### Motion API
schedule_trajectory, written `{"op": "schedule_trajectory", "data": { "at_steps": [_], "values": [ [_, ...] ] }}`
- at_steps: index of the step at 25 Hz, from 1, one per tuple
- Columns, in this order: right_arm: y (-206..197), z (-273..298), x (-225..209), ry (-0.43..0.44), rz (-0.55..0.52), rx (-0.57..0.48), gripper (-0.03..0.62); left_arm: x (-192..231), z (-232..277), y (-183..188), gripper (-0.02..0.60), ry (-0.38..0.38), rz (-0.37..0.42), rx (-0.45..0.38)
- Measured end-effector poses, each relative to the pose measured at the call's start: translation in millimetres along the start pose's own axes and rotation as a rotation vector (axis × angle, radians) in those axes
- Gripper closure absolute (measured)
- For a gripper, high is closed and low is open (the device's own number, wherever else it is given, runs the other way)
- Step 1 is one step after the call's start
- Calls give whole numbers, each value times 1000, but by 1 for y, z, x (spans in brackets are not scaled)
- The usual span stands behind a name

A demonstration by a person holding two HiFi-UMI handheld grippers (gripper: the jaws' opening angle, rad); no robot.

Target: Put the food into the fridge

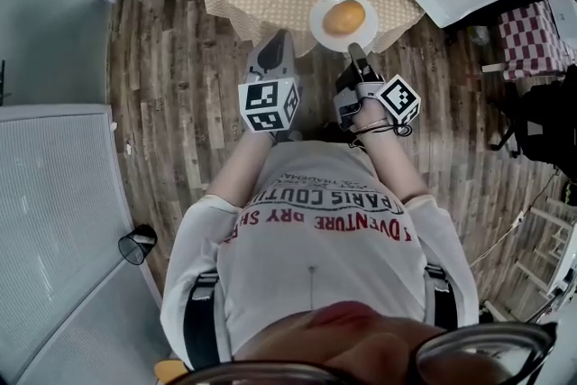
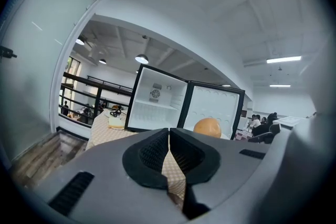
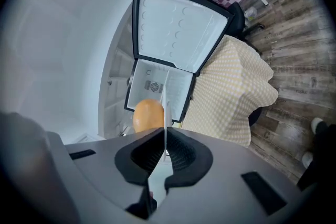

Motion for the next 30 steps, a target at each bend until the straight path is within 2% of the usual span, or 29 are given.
{"op": "schedule_trajectory", "data": {
  "at_steps": [4, 9, 22, 30],
  "values": [
    [7, 29, -2, -16, 13, 10, 560, 17, 24, -4, 554, 9, -4, 26],
    [27, 71, 3, 0, 25, 38, 560, 31, 62, 5, 554, 26, 6, 18],
    [123, 202, 35, 42, 3, 146, 560, 53, 206, 55, 554, 119, 22, -15],
    [174, 258, 38, 53, 7, 189, 560, 57, 272, 63, 554, 161, 38, 4]
  ]
}}
Point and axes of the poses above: the fingertips, and each gripper's own axes: z forward along the fingers, x to its left, y out of its top, the point moved 5 cm from there along -z, backward along the fingers, and after that the axes turned 9 degrees about -y, right-handed, at the moved point
